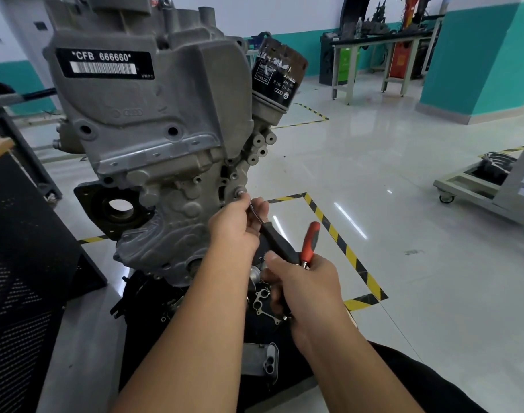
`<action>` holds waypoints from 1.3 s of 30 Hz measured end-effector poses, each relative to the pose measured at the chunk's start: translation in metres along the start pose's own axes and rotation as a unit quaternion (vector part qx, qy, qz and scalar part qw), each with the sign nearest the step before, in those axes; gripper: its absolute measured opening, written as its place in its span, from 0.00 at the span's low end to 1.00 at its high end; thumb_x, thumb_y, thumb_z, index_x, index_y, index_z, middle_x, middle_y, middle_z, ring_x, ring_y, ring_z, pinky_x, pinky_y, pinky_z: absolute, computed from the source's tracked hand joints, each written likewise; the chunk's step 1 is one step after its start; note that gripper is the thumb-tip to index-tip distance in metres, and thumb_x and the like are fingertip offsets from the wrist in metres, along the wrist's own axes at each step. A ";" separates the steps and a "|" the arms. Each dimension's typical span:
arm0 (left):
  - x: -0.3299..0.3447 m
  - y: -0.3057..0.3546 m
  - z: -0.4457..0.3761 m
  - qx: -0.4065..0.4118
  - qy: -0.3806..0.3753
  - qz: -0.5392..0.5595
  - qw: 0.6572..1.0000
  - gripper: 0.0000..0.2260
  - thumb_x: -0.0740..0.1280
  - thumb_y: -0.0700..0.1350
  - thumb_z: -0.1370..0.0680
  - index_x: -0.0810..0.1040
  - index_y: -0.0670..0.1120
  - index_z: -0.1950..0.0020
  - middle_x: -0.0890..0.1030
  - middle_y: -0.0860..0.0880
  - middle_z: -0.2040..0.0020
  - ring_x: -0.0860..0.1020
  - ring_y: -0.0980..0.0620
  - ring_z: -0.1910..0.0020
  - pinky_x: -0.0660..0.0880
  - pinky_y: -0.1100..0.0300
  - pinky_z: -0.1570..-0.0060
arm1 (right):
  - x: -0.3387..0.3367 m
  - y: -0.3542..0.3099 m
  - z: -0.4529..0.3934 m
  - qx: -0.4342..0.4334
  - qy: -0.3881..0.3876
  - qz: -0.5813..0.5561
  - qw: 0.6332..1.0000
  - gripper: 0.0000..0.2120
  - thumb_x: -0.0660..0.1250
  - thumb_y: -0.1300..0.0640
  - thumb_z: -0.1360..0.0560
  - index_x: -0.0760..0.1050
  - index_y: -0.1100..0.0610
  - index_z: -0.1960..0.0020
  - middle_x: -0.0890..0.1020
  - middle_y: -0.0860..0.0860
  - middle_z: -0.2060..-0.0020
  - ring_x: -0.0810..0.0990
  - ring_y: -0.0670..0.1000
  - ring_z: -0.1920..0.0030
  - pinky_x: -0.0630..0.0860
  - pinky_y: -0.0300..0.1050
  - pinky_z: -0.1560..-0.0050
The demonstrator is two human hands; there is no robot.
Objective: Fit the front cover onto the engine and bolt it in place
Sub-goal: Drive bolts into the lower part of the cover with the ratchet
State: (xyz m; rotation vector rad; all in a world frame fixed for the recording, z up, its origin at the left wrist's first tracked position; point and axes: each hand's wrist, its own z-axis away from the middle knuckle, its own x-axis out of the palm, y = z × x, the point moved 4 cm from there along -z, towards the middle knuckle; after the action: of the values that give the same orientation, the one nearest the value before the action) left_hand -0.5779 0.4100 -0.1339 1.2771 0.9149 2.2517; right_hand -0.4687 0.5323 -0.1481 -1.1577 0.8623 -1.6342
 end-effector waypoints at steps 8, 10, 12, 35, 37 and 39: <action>-0.008 -0.011 0.020 -0.081 -0.068 -0.093 0.990 0.14 0.59 0.48 0.14 0.76 0.40 0.51 0.84 0.42 0.64 0.82 0.45 0.70 0.82 0.54 0.69 | 0.000 -0.002 0.001 0.005 0.007 -0.009 1.000 0.15 0.70 0.46 0.20 0.79 0.59 0.52 0.84 0.58 0.70 0.69 0.51 0.79 0.66 0.40 0.78; -0.010 -0.013 0.025 -0.094 -0.082 -0.108 0.986 0.13 0.57 0.46 0.14 0.76 0.41 0.52 0.84 0.42 0.64 0.83 0.45 0.69 0.83 0.50 0.66 | -0.001 -0.003 0.000 0.002 0.006 -0.015 1.000 0.17 0.70 0.43 0.21 0.79 0.59 0.52 0.83 0.58 0.70 0.70 0.51 0.79 0.66 0.40 0.78; -0.008 -0.012 0.029 -0.086 -0.082 -0.118 0.986 0.12 0.57 0.44 0.14 0.74 0.41 0.52 0.82 0.42 0.65 0.82 0.45 0.70 0.83 0.52 0.70 | -0.001 -0.004 -0.001 -0.011 0.005 -0.018 1.000 0.16 0.74 0.45 0.24 0.80 0.59 0.53 0.82 0.57 0.71 0.70 0.51 0.78 0.68 0.41 0.77; -0.020 -0.002 0.045 -0.087 -0.049 -0.174 0.980 0.12 0.65 0.45 0.16 0.75 0.39 0.57 0.77 0.43 0.69 0.77 0.49 0.77 0.76 0.62 0.77 | -0.001 -0.006 -0.005 -0.125 0.070 0.080 0.986 0.10 0.77 0.52 0.27 0.76 0.49 0.54 0.82 0.58 0.62 0.78 0.56 0.66 0.81 0.62 0.59; -0.020 0.000 0.044 -0.094 -0.054 -0.175 0.979 0.13 0.65 0.46 0.17 0.75 0.40 0.57 0.76 0.43 0.66 0.77 0.49 0.74 0.76 0.61 0.76 | 0.003 -0.005 -0.004 -0.113 0.036 0.046 0.992 0.11 0.77 0.52 0.28 0.76 0.53 0.54 0.81 0.54 0.67 0.77 0.52 0.72 0.78 0.52 0.70; -0.019 0.000 0.045 -0.095 -0.071 -0.186 0.975 0.15 0.63 0.49 0.16 0.73 0.39 0.56 0.76 0.42 0.63 0.77 0.47 0.69 0.78 0.59 0.73 | 0.008 -0.005 -0.001 -0.114 -0.010 0.043 0.992 0.13 0.81 0.52 0.32 0.78 0.54 0.55 0.80 0.47 0.71 0.76 0.48 0.74 0.73 0.43 0.72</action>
State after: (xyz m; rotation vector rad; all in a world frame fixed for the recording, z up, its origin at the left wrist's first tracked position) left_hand -0.5299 0.4137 -0.1287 1.0645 0.7890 1.8806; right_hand -0.4716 0.5262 -0.1413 -1.2726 1.0928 -1.4787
